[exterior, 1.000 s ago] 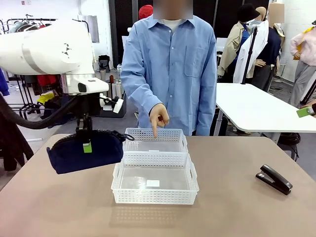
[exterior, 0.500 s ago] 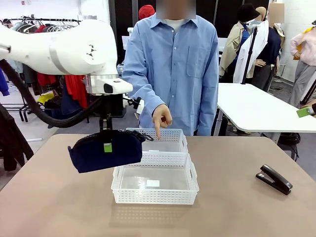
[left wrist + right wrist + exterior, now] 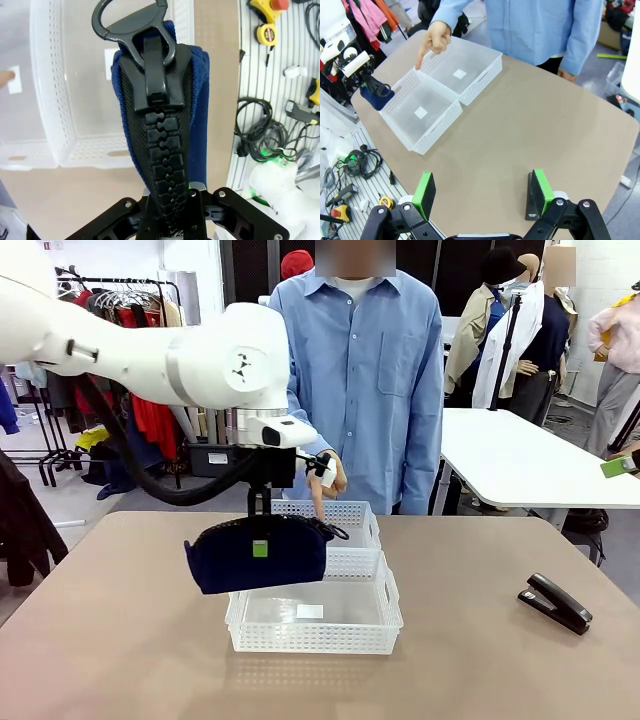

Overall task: Distribute items into two baskets.
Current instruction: Place the picked Pencil pouch into the Organizing basket as instructed by the person.

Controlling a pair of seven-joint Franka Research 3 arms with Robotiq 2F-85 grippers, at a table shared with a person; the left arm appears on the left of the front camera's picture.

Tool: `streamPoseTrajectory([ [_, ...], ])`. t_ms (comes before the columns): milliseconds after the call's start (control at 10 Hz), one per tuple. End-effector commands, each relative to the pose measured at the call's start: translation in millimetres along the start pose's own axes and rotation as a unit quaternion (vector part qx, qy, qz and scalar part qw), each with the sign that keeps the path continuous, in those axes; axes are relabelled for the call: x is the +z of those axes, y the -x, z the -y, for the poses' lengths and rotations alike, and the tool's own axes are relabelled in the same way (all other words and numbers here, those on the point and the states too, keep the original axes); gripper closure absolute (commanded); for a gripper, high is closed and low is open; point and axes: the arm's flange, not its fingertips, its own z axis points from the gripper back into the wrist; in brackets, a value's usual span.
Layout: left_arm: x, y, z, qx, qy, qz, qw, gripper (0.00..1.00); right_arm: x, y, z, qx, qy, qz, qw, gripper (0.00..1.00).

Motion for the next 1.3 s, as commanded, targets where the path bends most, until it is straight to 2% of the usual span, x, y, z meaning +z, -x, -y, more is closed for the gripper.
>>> streamPoseTrajectory([
  [0, 0, -16, -3, -0.005, -0.021, 0.000, 1.000, 1.00, 1, -2, 2, 0.009, -0.008, 0.016, 1.000, 0.00],
  [400, -16, -46, -18, -0.025, -0.053, 0.016, 0.998, 1.00, 1, -2, 2, 0.009, -0.008, 0.016, 1.000, 0.00],
  [900, -44, -76, -29, -0.048, -0.049, -0.007, 0.998, 1.00, 1, -2, 2, 0.009, -0.008, 0.016, 1.000, 0.00],
  [1200, -65, -80, -32, -0.077, -0.059, -0.008, 0.995, 1.00, 1, -2, 2, 0.009, -0.008, 0.016, 1.000, 0.00],
])
